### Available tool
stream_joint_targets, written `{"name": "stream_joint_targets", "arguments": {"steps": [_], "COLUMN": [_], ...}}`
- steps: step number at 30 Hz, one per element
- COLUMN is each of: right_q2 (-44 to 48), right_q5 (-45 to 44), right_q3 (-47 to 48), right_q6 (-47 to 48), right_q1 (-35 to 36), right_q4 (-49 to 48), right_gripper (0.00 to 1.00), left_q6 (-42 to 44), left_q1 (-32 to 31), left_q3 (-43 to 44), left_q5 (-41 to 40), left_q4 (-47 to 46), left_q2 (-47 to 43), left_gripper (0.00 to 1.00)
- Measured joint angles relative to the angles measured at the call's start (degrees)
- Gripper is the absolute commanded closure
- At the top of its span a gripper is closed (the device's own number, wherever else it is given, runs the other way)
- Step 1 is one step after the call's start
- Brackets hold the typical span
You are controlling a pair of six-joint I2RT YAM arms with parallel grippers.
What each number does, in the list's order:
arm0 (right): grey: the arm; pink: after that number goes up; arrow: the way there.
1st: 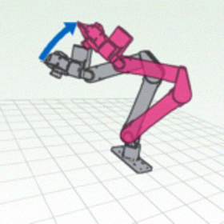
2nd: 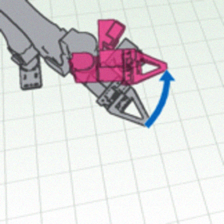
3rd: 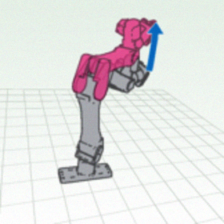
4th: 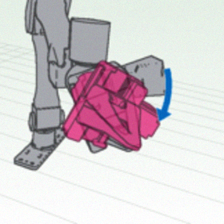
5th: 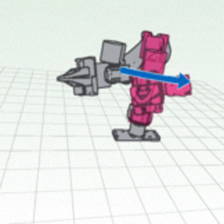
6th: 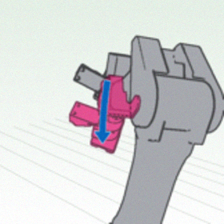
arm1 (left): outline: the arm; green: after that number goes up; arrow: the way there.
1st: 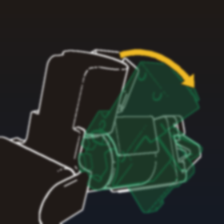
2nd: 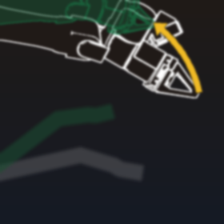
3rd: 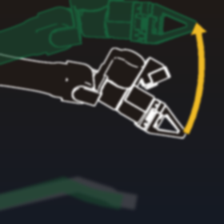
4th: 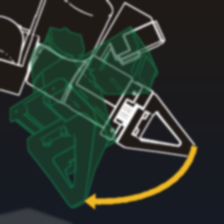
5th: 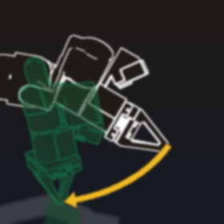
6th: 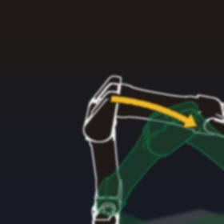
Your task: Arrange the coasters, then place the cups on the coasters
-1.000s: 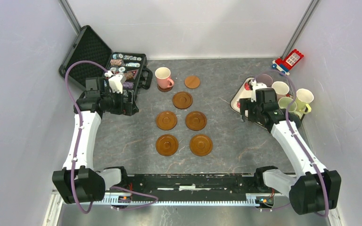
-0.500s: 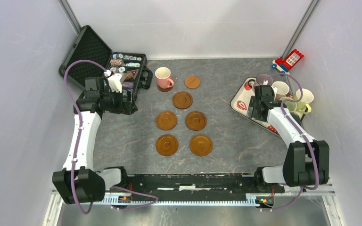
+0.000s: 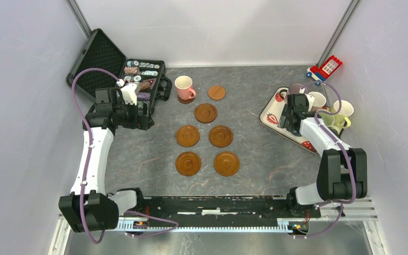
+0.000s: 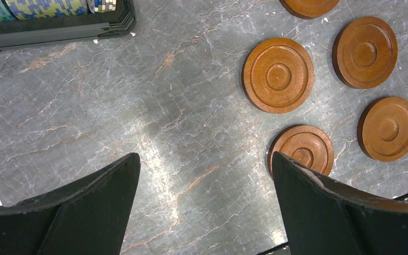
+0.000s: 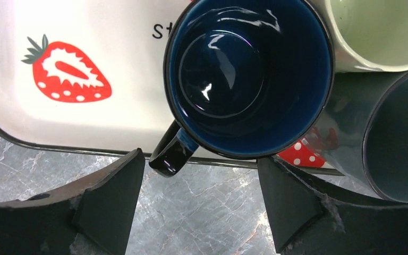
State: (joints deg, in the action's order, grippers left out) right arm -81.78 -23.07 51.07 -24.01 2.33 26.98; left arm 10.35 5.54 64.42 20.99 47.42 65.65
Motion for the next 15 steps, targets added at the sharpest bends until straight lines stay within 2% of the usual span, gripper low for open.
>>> {"name": "stream_joint_targets", "arguments": {"steps": [4, 9, 15], "right_q2": [-0.6, -0.5, 1.3], "right_q5": [-0.1, -0.2, -0.2], "right_q3": [0.2, -0.4, -4.0], "right_q6": [0.0, -0.2, -0.1], "right_q1": [-0.8, -1.1, -1.7], "right_q4": [-0.9, -1.7, -2.3], "right_gripper": [0.22, 0.42, 0.55], "left_q6": [0.0, 0.0, 0.0], "left_q1": [0.0, 0.0, 0.0], "left_q3": [0.0, 0.0, 0.0], "left_q5": [0.0, 0.0, 0.0], "left_q4": [0.0, 0.0, 0.0], "left_q2": [0.4, 0.5, 0.9], "left_gripper": [0.0, 0.0, 0.0]}}
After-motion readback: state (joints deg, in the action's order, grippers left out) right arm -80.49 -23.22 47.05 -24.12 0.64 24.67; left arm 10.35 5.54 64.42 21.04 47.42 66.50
